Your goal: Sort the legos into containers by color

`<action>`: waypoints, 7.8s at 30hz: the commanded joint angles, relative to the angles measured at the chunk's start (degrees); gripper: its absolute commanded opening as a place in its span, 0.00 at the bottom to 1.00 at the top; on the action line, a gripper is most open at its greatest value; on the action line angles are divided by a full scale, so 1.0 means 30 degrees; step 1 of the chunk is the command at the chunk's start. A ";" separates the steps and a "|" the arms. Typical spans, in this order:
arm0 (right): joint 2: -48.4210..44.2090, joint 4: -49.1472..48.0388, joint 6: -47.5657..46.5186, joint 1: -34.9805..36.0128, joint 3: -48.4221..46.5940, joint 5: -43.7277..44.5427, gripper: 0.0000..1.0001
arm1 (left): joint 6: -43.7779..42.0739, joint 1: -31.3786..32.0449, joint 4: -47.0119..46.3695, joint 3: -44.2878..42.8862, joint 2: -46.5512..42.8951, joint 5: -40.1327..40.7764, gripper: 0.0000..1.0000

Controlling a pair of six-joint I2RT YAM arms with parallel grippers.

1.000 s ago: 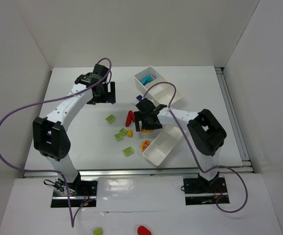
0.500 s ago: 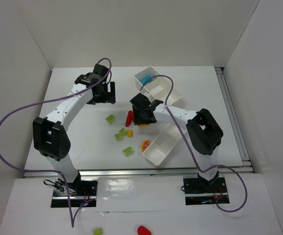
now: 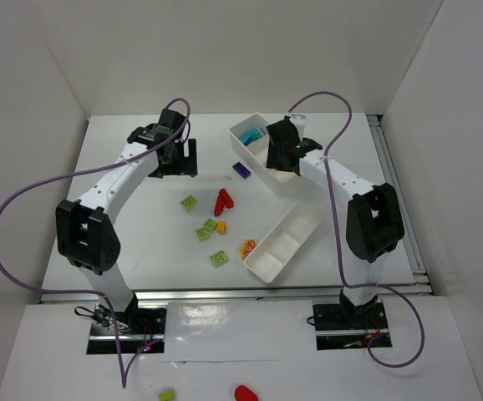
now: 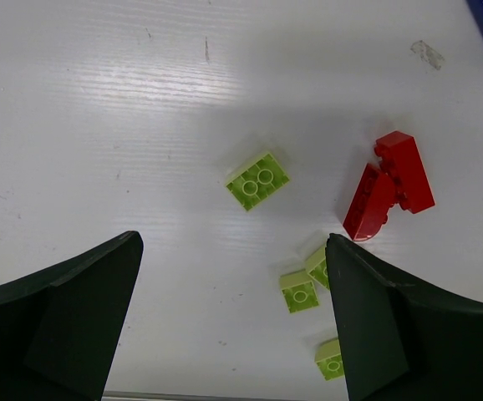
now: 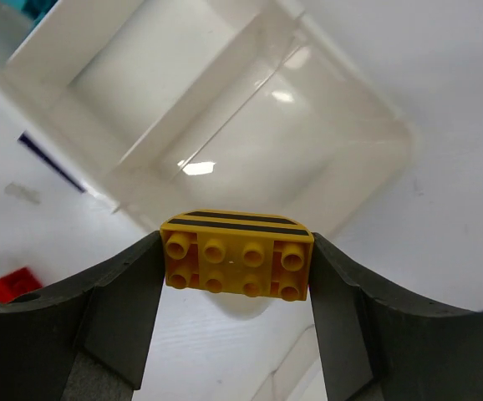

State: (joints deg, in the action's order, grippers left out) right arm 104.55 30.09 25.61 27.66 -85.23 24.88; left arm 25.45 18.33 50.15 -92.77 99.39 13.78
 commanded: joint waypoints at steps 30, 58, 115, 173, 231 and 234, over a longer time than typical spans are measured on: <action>-0.4001 -0.0449 -0.2764 0.6747 0.7138 -0.7853 0.88 | -0.0135 0.0278 0.0158 -0.1011 0.0003 -0.0316 1.00; -0.1130 0.2305 -0.3701 0.8739 0.5912 -0.6482 0.63 | -0.0135 0.0278 -0.0193 -0.0277 -0.0172 -0.0140 1.00; 1.0852 -0.0771 -0.4727 0.2792 -1.1492 -0.3404 0.80 | 0.1506 -0.2066 0.0451 0.0660 -0.1401 0.0034 1.00; 0.8367 -0.1296 -0.3350 0.2648 -0.9558 -0.7650 0.28 | 0.0803 -0.2652 0.0275 0.0484 -0.1227 -0.1224 0.99; 0.0274 -0.2292 -0.5811 0.5809 0.3332 -0.6244 0.78 | -0.0076 -0.1685 -0.0369 -0.0277 -0.0905 -0.1840 0.97; 0.1153 -0.2963 -0.5811 0.5809 0.2953 -0.6068 0.76 | -0.0076 -0.1509 -0.0369 -0.0277 -0.0905 -0.1840 0.97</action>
State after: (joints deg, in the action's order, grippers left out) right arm 106.30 24.10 8.64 44.86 -74.87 6.11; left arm 25.58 13.26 49.32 -91.46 96.88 8.29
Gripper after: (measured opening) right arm 0.761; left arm 0.974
